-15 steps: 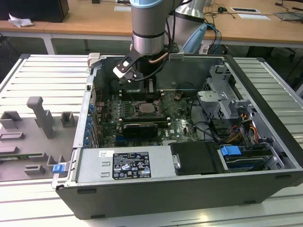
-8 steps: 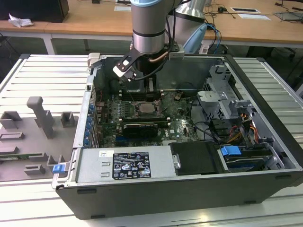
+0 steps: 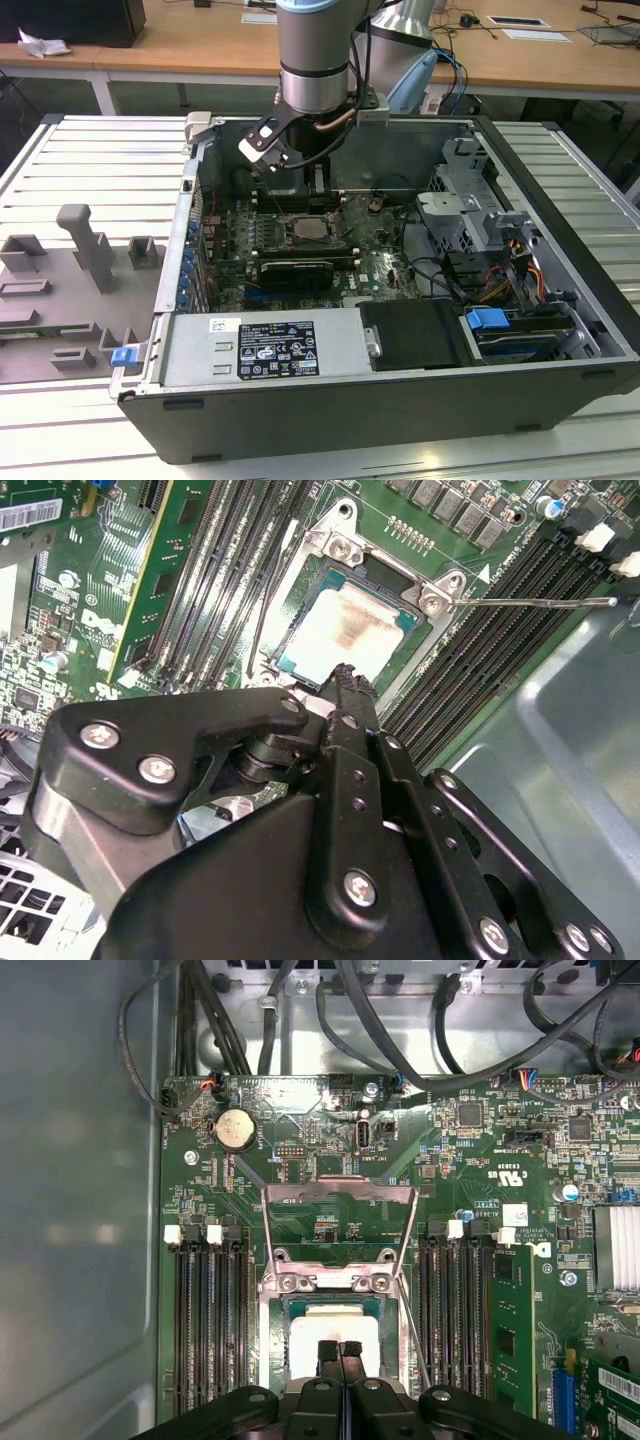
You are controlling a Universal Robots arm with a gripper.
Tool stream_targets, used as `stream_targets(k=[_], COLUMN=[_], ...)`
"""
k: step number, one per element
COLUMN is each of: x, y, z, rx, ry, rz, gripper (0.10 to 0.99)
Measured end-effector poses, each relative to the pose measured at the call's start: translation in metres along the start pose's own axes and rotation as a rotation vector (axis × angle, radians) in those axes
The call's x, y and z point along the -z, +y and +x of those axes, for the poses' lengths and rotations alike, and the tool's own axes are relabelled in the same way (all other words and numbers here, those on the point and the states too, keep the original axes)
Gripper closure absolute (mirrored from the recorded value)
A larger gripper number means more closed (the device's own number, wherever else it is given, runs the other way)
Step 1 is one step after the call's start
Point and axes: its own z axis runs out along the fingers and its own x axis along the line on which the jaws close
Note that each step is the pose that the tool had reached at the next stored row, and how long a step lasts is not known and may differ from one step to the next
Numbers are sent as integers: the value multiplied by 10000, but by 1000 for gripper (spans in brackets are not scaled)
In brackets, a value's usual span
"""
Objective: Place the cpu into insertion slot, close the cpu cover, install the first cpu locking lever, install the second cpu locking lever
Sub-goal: 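Close the cpu cover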
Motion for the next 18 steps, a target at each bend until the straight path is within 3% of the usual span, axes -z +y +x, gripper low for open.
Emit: stream_targets(k=[11,18], x=[30,97], y=[2,8], z=[0,2], rx=[0,0], ry=[-2,1], rz=[1,0], gripper=[980,980])
